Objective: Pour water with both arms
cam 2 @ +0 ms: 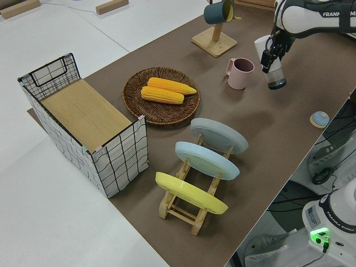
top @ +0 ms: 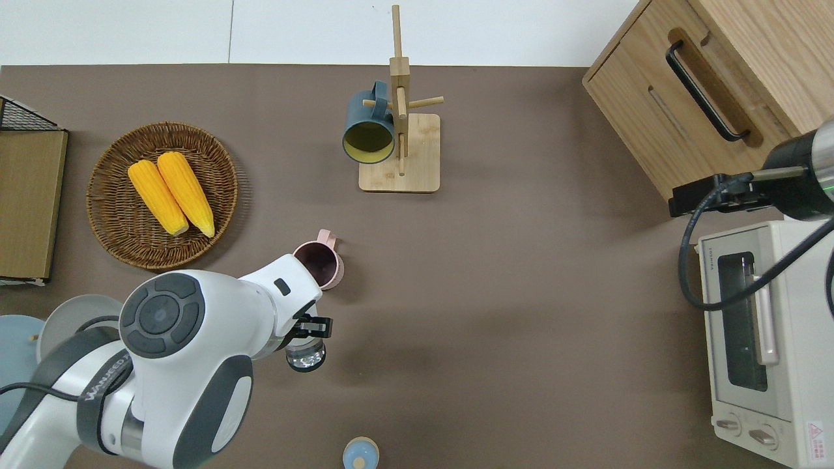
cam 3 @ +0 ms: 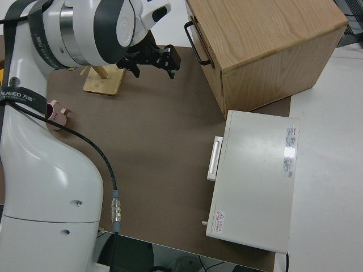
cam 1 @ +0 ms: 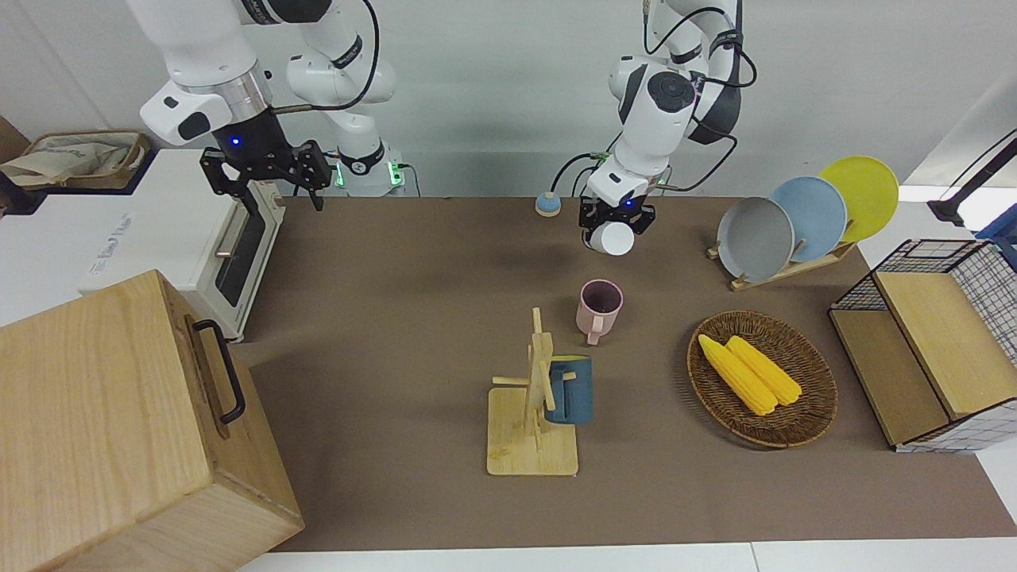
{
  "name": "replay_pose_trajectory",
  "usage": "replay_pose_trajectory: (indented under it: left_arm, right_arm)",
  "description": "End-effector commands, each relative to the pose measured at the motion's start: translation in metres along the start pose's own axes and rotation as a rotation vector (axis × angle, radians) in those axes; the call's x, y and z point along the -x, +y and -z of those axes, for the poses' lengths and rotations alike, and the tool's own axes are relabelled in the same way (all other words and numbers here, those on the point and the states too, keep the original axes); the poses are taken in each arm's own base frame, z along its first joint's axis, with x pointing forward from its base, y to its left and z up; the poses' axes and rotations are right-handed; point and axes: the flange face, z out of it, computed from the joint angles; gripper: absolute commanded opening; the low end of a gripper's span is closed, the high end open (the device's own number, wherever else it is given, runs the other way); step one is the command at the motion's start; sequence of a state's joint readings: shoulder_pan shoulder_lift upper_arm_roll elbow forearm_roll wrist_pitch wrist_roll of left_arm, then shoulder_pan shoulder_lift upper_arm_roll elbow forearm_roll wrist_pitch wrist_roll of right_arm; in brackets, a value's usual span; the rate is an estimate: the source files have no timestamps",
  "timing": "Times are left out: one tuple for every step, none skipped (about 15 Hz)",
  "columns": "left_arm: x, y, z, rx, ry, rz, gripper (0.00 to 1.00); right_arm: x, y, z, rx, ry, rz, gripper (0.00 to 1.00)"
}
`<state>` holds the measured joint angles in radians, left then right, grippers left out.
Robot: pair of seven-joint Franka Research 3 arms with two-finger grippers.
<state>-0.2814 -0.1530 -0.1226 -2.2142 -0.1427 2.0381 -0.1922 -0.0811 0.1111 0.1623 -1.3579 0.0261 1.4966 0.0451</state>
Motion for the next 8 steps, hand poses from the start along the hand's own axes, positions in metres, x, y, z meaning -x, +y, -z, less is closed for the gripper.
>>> replay_pose_trajectory:
  left_arm:
    - [-0.0138, 0.0041, 0.0059, -0.015, -0.046, -0.005, 0.03]
    - [-0.0148, 0.0029, 0.0062, -0.015, -0.05, -0.004, 0.03]
    - [-0.0157, 0.0041, 0.0067, -0.015, -0.055, -0.006, 0.03]
    - [-0.0145, 0.0039, 0.0067, -0.019, -0.068, -0.007, 0.03]
    - [-0.0146, 0.0038, 0.0065, -0.035, -0.079, -0.014, 0.03]
    - [-0.0156, 0.0031, 0.006, -0.049, -0.087, -0.018, 0.03]
    - [-0.0186, 0.0036, 0.0054, -0.053, -0.096, -0.019, 0.03]
    - [-0.0206, 0.0049, 0.0037, -0.055, -0.116, -0.021, 0.03]
  right_arm:
    - [0.0063, -0.0007, 0.0013, -0.031, -0.001, 0.007, 0.992]
    - [0.0067, -0.0008, 0.0022, -0.031, 0.0, 0.007, 0.992]
    - [0.0063, -0.0007, 0.0014, -0.031, -0.001, 0.007, 0.992]
    - [0.0062, 0.0001, 0.0014, -0.031, -0.001, 0.005, 0.994]
    - [0.0062, 0.0001, 0.0014, -0.031, -0.001, 0.005, 0.992]
    - [0.0062, 0.0001, 0.0014, -0.031, -0.001, 0.005, 0.992]
    - [0.0062, 0.0001, 0.0014, -0.031, -0.001, 0.005, 0.992]
    - [0.0062, 0.0001, 0.0014, -0.031, -0.001, 0.005, 0.992]
